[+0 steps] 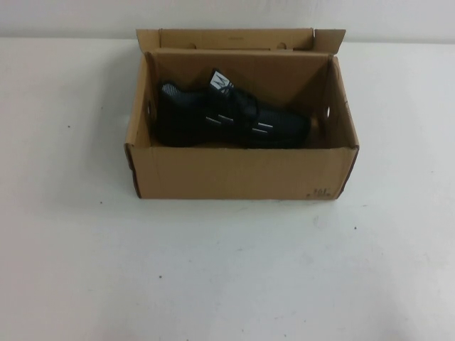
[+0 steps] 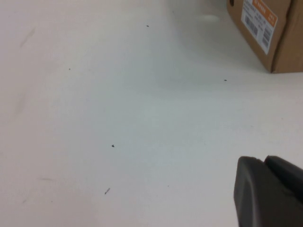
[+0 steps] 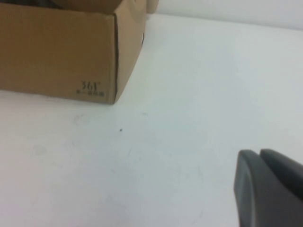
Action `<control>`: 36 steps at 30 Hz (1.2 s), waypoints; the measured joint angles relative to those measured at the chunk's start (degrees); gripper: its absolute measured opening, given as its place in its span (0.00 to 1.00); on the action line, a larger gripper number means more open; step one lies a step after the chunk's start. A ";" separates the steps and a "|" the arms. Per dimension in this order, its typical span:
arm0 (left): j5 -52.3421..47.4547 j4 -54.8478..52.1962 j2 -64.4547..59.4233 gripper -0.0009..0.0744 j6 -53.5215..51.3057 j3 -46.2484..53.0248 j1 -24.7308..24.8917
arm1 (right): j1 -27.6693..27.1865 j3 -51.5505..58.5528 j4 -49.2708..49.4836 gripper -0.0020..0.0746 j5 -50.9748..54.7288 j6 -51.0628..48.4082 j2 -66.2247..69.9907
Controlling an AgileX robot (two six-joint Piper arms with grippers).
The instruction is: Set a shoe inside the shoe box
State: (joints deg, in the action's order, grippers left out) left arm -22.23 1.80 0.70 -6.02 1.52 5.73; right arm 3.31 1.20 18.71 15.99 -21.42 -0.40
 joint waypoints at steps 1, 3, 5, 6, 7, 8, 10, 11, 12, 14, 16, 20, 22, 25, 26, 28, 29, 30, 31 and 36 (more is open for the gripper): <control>0.00 0.00 0.00 0.01 0.00 0.00 0.00 | -0.24 0.12 0.00 0.00 1.34 0.00 0.00; 0.00 0.00 0.00 0.01 0.00 0.00 0.00 | -0.59 0.37 0.25 0.00 2.95 0.00 -0.05; 0.00 0.00 0.00 0.01 0.00 0.00 0.00 | -0.58 0.46 0.85 0.00 3.17 0.00 -0.05; 0.00 0.00 0.00 0.01 0.00 0.00 0.00 | -0.58 0.46 0.95 0.00 3.17 0.00 -0.05; 0.00 0.00 0.00 0.01 0.00 0.00 0.00 | -0.58 0.46 0.95 0.00 3.17 0.00 -0.05; 0.00 0.00 0.00 0.01 0.00 0.00 0.00 | -0.58 0.46 1.10 0.00 3.17 0.00 -0.05; 0.00 0.00 0.00 0.01 0.00 0.00 0.00 | -0.58 0.46 0.96 0.00 3.05 0.00 -0.05; 0.00 0.00 0.00 0.01 0.00 0.00 0.00 | -0.58 0.46 0.48 0.00 2.94 0.35 -0.05; 0.00 0.00 0.00 0.01 0.00 0.00 0.00 | -0.58 0.46 -0.50 0.00 2.94 0.93 -0.05; 0.00 0.00 0.00 0.01 0.00 0.00 0.00 | -0.58 0.46 -3.26 0.00 3.18 3.67 -0.05; 0.00 0.00 0.00 0.01 0.00 0.00 0.00 | -0.58 0.46 -6.38 0.00 3.17 6.90 -0.05; 0.00 0.00 0.00 0.01 0.00 0.00 0.00 | -0.58 0.46 -14.00 0.00 3.30 14.82 -0.05; 0.00 0.00 0.00 0.01 0.00 0.00 0.00 | -0.58 0.46 -15.90 0.00 3.37 16.38 -0.05; 0.00 -0.09 0.00 0.01 0.00 0.00 0.00 | -0.58 0.46 -16.79 0.00 3.37 17.29 -0.05; 0.00 -0.09 0.00 0.01 0.00 0.00 0.00 | -0.58 0.46 -17.03 0.00 3.37 17.29 -0.05; 0.00 -0.09 0.00 0.01 0.00 0.00 0.00 | -0.58 0.46 -17.02 0.00 3.37 17.52 -0.05; 0.00 -0.09 0.00 0.01 0.00 0.00 0.00 | -0.58 0.46 -17.02 0.00 3.37 17.52 -0.05; 0.00 -0.09 0.00 0.01 0.00 0.00 0.00 | -0.58 0.46 -17.02 0.00 3.37 17.64 -0.05; 0.00 -0.09 0.00 0.01 0.00 0.00 0.00 | -0.58 0.46 -17.02 0.00 3.37 17.62 -0.05; 0.00 -0.09 0.00 0.01 0.00 0.00 0.00 | -0.58 0.46 -17.04 0.00 3.37 17.65 -0.05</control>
State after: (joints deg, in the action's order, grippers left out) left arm -22.23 1.70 0.70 -6.02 1.52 5.73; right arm 2.73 1.66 1.67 19.36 -3.76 -0.44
